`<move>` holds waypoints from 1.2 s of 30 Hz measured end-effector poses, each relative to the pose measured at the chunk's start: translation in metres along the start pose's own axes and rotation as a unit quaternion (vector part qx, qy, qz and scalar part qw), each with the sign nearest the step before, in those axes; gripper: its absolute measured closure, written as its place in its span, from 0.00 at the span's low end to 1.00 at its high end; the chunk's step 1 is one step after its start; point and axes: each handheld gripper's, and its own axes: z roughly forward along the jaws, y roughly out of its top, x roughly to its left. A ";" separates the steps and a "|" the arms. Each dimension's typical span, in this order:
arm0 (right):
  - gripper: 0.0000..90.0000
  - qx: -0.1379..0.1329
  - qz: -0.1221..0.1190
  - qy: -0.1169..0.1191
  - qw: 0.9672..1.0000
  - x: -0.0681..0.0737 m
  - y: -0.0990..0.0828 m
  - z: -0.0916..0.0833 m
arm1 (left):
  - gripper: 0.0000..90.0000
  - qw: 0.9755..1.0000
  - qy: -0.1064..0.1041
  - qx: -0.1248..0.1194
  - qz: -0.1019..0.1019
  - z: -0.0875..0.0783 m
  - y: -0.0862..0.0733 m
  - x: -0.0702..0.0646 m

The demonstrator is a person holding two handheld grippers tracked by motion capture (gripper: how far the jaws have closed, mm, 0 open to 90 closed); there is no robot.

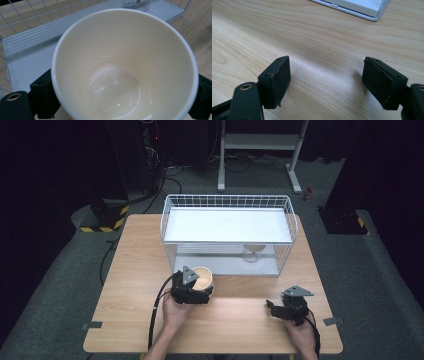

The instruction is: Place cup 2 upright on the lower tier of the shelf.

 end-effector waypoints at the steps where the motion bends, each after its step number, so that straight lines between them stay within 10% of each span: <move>1: 0.25 0.000 0.000 0.000 1.000 0.000 0.000 0.000 | 0.10 1.000 -0.001 0.000 -0.004 0.001 0.002 0.000; 36: 0.26 0.000 0.000 0.000 1.000 0.000 0.000 0.000 | 0.10 0.998 0.058 0.019 -0.016 0.043 0.023 0.022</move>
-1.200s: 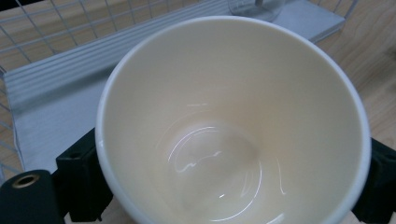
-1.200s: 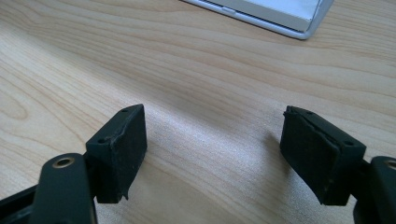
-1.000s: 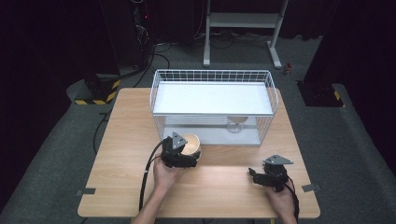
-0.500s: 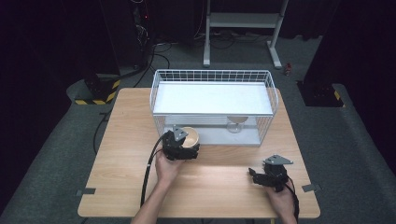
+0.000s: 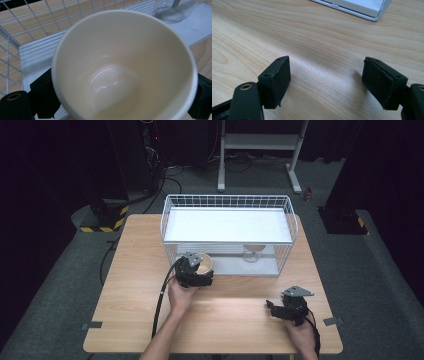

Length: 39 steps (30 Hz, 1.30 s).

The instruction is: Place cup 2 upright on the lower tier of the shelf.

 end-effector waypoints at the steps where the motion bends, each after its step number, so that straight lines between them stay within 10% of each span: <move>1: 0.25 0.000 0.000 0.000 1.000 0.000 0.000 0.000 | 0.10 1.000 -0.001 0.000 -0.001 0.000 0.000 0.001; 39: 0.25 0.001 0.000 0.000 1.000 0.000 0.000 0.000 | 0.09 0.998 -0.003 -0.049 -0.024 0.029 0.000 0.012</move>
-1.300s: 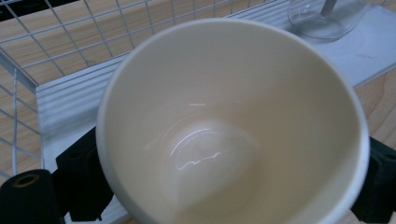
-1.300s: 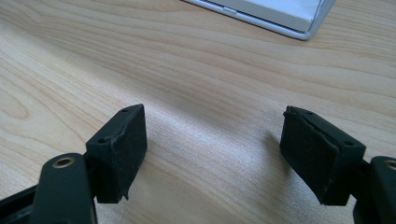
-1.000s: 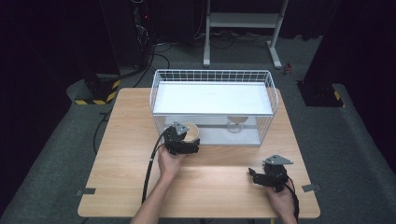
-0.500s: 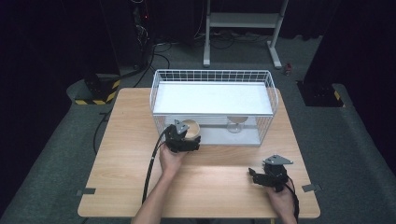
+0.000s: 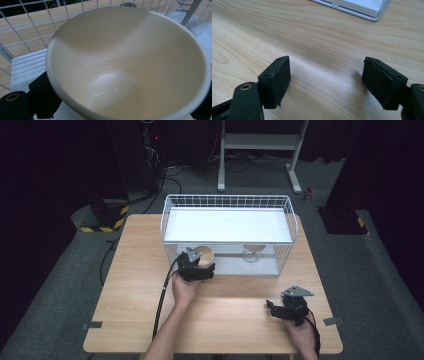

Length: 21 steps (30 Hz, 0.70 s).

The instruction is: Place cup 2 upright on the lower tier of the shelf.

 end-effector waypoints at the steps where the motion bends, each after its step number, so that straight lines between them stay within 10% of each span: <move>1: 0.26 0.000 0.000 0.000 1.000 0.000 0.000 0.000 | 0.09 1.000 0.001 0.002 0.001 0.000 0.000 0.000; 21: 0.25 -0.001 0.000 0.000 1.000 0.000 0.000 0.000 | 0.06 0.999 -0.001 0.041 0.000 -0.001 0.005 0.000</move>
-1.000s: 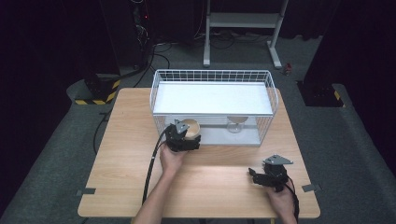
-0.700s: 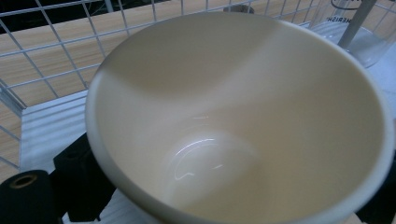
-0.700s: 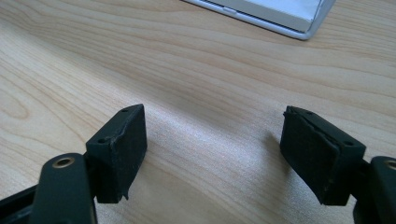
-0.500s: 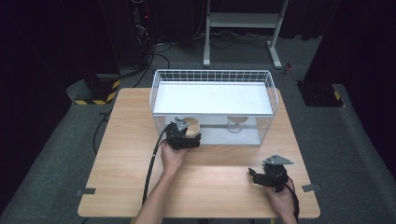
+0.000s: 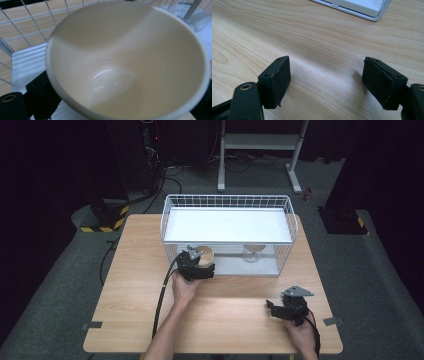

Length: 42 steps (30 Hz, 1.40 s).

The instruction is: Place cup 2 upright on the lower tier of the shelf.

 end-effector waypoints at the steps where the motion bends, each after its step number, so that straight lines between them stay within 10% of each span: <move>1: 0.25 0.000 0.000 0.000 1.000 0.000 0.000 0.000 | 0.05 1.000 -0.005 0.003 -0.004 0.001 -0.001 -0.001; 42: 0.25 0.001 0.000 0.000 1.000 0.000 0.000 0.000 | 0.18 1.000 0.022 0.021 0.009 -0.016 -0.015 -0.005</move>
